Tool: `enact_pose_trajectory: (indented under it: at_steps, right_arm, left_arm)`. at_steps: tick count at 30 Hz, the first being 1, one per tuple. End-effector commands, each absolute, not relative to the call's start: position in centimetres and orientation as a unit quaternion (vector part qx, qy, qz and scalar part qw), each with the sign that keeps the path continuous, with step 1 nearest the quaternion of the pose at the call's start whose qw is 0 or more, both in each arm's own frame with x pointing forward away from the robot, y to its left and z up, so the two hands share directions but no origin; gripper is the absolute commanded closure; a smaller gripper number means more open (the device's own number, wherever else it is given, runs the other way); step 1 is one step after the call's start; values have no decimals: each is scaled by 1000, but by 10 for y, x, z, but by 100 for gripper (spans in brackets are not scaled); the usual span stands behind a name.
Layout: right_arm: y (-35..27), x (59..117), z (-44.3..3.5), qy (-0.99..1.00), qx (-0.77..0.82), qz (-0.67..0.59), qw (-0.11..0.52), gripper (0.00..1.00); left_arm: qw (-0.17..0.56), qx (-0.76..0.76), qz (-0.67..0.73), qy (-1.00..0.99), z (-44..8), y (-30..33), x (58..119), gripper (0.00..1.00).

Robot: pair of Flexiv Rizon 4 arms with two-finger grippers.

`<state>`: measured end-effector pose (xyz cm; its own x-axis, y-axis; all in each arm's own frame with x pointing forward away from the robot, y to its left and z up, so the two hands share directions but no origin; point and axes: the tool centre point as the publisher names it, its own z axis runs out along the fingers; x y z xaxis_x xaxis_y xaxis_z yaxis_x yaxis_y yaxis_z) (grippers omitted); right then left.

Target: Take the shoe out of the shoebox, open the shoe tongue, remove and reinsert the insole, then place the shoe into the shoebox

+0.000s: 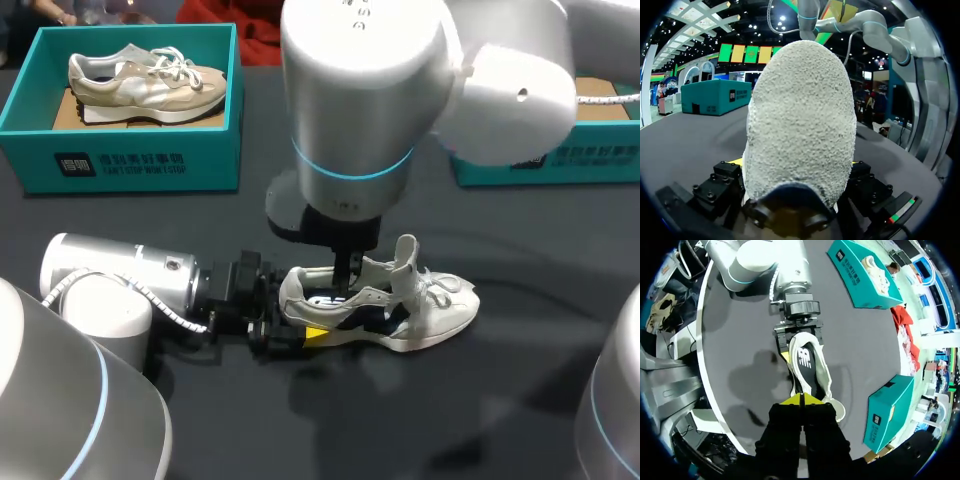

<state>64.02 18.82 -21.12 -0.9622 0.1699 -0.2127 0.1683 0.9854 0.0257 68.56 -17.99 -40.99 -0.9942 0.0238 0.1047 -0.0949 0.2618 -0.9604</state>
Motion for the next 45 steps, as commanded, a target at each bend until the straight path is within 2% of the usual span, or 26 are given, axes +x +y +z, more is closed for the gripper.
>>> enact_pose_trajectory:
  at_steps: [1,16,22,35,45]
  right_arm:
    - [222,644,-239,993,56,-13,104,100]
    - [222,644,-239,993,56,-13,104,100]
    - [212,653,-261,994,53,-25,92,100]
    - [212,653,-261,994,53,-25,92,100]
    - [224,669,-306,995,38,-37,89,100]
  left_arm:
    - [49,22,606,-793,-414,-181,684,100]
    - [49,22,606,-793,-414,-181,684,100]
    - [49,22,606,-793,-414,-181,684,100]
    - [49,22,606,-793,-414,-181,684,100]
    - [49,22,606,-793,-414,-181,684,100]
